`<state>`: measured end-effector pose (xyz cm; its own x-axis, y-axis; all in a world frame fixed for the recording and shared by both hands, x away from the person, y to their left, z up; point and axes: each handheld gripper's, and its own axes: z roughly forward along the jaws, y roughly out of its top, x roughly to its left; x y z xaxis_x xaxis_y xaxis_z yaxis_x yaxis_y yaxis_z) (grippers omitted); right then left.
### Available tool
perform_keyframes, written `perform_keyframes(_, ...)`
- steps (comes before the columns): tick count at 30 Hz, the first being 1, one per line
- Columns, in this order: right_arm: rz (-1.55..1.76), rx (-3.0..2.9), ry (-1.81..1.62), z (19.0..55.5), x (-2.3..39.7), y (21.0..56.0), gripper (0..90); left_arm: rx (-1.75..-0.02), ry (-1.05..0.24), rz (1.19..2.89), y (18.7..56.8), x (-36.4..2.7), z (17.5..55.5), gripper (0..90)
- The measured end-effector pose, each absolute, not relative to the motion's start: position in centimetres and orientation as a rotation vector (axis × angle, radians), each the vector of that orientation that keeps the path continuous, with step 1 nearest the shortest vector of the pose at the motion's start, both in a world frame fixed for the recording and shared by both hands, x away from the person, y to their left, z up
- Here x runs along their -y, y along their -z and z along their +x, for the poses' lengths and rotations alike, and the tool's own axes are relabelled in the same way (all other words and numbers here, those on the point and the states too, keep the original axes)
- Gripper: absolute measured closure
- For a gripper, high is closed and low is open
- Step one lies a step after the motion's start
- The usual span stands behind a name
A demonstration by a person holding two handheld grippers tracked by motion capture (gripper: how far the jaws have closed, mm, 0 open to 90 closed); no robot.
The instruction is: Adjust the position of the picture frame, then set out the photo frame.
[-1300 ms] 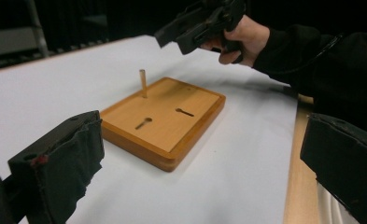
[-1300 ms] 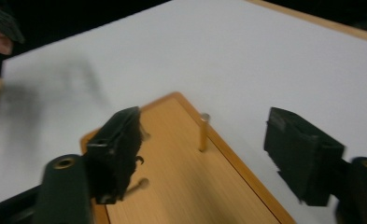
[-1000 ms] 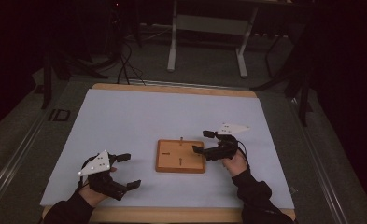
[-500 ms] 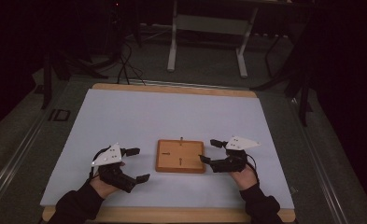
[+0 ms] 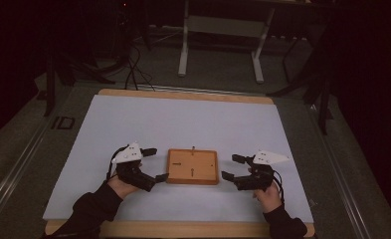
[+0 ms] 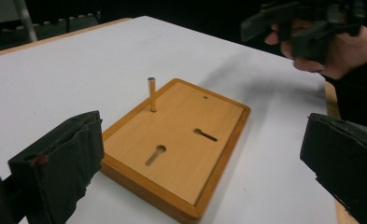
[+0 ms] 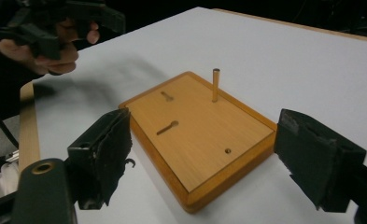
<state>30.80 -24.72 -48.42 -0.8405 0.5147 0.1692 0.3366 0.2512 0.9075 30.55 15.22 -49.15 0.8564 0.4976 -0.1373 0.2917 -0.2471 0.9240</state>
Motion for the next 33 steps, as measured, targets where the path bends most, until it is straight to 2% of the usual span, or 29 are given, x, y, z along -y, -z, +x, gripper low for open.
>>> perform_keyframes(19,0.802,-2.331,-1.657,29.1,25.3,48.8,13.9,-0.6,-0.253,1.879,48.2,-11.0,35.2,1.0)
perform_keyframes(29,0.803,-2.359,-1.669,29.0,25.1,49.1,14.1,-0.609,-0.316,1.938,48.7,-9.3,36.6,14.6)
perform_keyframes(33,0.793,-2.365,-1.676,29.0,25.1,49.2,14.2,-0.604,-0.296,1.968,48.8,-8.4,37.1,15.7)
